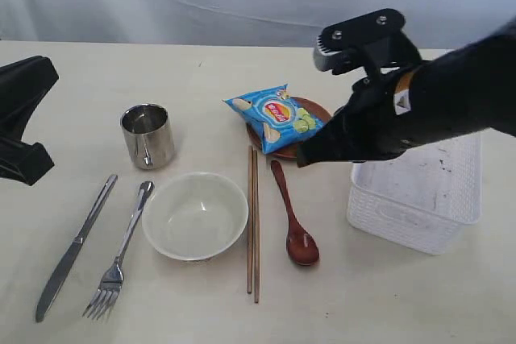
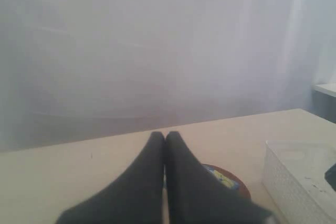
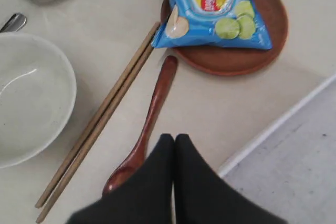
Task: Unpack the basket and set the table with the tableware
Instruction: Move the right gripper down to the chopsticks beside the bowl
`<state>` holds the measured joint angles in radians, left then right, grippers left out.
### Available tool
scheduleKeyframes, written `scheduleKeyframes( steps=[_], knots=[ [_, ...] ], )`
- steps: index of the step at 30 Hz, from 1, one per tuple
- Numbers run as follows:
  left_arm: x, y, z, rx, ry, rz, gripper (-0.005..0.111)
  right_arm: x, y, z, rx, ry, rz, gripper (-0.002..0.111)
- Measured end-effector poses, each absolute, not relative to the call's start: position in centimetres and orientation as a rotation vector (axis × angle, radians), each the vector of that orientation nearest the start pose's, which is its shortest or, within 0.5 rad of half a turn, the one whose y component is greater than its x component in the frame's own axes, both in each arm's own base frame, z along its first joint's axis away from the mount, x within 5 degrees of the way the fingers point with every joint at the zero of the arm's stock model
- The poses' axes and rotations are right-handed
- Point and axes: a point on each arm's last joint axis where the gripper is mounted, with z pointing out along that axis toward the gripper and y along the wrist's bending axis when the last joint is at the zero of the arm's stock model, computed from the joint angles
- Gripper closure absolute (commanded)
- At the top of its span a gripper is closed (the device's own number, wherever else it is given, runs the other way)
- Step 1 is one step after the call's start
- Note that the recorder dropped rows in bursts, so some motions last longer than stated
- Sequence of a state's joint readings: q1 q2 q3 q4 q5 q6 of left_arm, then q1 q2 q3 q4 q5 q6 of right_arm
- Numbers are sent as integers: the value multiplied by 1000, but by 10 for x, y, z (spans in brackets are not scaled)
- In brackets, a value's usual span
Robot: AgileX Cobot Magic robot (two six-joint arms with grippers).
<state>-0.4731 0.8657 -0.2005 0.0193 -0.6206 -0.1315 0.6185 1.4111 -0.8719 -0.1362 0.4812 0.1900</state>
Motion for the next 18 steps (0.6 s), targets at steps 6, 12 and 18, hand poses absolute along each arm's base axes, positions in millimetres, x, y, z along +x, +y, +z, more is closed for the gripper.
scheduleKeyframes(
  steps=[6,12,18],
  knots=[
    [141,-74,248,284,1521,-477,107,277,205,225,-649,2619,209,108],
    [141,-74,248,284,1521,-477,107,303,239,207,-638,2733,259,108],
    [141,-74,248,284,1521,-477,107,320,268,198,-681,2773,268,108]
  ],
)
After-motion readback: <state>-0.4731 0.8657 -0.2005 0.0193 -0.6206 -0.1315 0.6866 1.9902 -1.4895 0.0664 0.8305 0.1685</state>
